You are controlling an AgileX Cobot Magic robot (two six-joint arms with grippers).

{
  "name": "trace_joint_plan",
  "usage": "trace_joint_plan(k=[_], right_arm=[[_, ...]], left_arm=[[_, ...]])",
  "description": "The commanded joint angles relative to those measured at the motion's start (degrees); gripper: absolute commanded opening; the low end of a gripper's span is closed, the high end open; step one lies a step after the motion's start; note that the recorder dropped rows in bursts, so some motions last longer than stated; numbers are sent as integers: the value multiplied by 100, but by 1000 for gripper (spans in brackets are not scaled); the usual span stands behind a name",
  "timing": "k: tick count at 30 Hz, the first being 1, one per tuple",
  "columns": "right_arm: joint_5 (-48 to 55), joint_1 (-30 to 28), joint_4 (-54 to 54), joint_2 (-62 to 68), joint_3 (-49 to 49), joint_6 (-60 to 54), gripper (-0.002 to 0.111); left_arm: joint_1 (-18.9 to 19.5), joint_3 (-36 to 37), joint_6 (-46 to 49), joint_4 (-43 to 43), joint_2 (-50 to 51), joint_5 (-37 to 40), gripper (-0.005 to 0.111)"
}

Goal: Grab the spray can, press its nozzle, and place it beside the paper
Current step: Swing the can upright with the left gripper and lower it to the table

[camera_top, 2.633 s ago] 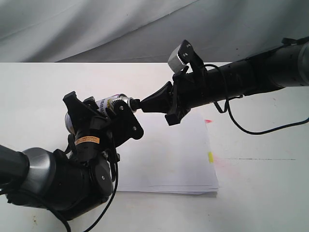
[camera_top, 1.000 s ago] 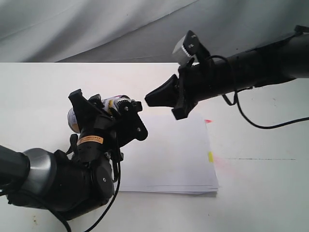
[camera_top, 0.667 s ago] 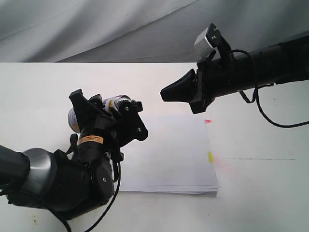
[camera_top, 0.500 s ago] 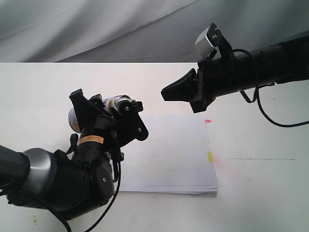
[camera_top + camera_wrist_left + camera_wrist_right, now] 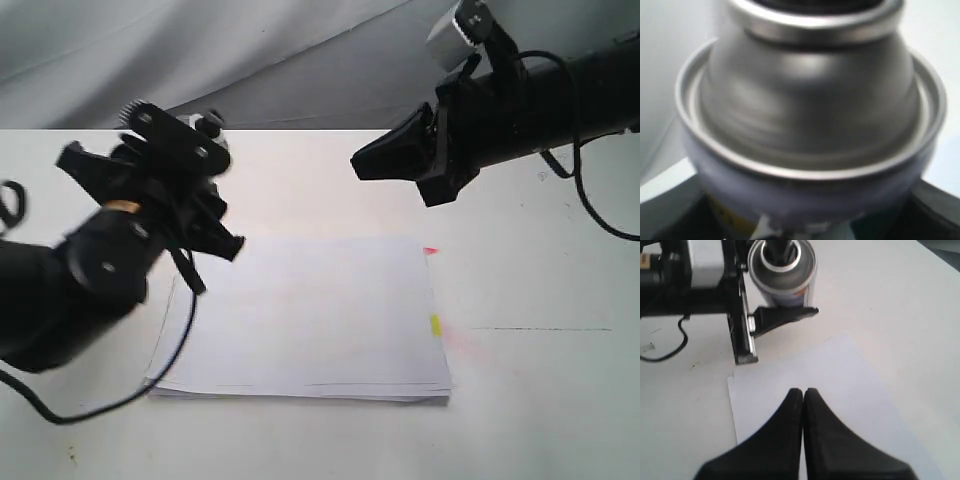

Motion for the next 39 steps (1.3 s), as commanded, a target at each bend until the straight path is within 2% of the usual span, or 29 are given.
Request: trace_joint_plan(k=[1,4,8,12,15,18,22,30,39], right_arm=[[7,-4,-134,-529,37,353,0],[17,-4,-155,-818,37,574,0],[107,-4,-239,-1234,37,809,0],[232,-4,-308,-1703,37,1062,0],[324,-4,-306,-2029,37,1252,0],[399,-4,-306,-2307,37,1352,0],[399,56,-306,-2558,37,1572,0],[321,342,-541,-2652,37,1793,0],[207,342,-584,-2652,37,1816,0]], left_arm=[[856,-32,-935,359,-915,956,0],[1343,-32,-1865,854,-1246,1351,0],[1725,69,-3179,1969,-1337,1528,0],[1959,506,-4943,3341,-1337,1025,0],[2123,952,-5516,3965,-1337,413,0],[2254,1327,-5725,4168,-1246,-43,0],[2284,1543,-5759,4267,-845,-270,0],[2284,1570,-6773,4809,535,-1242,0],[2284,1570,-7051,4898,1422,-2064,0]])
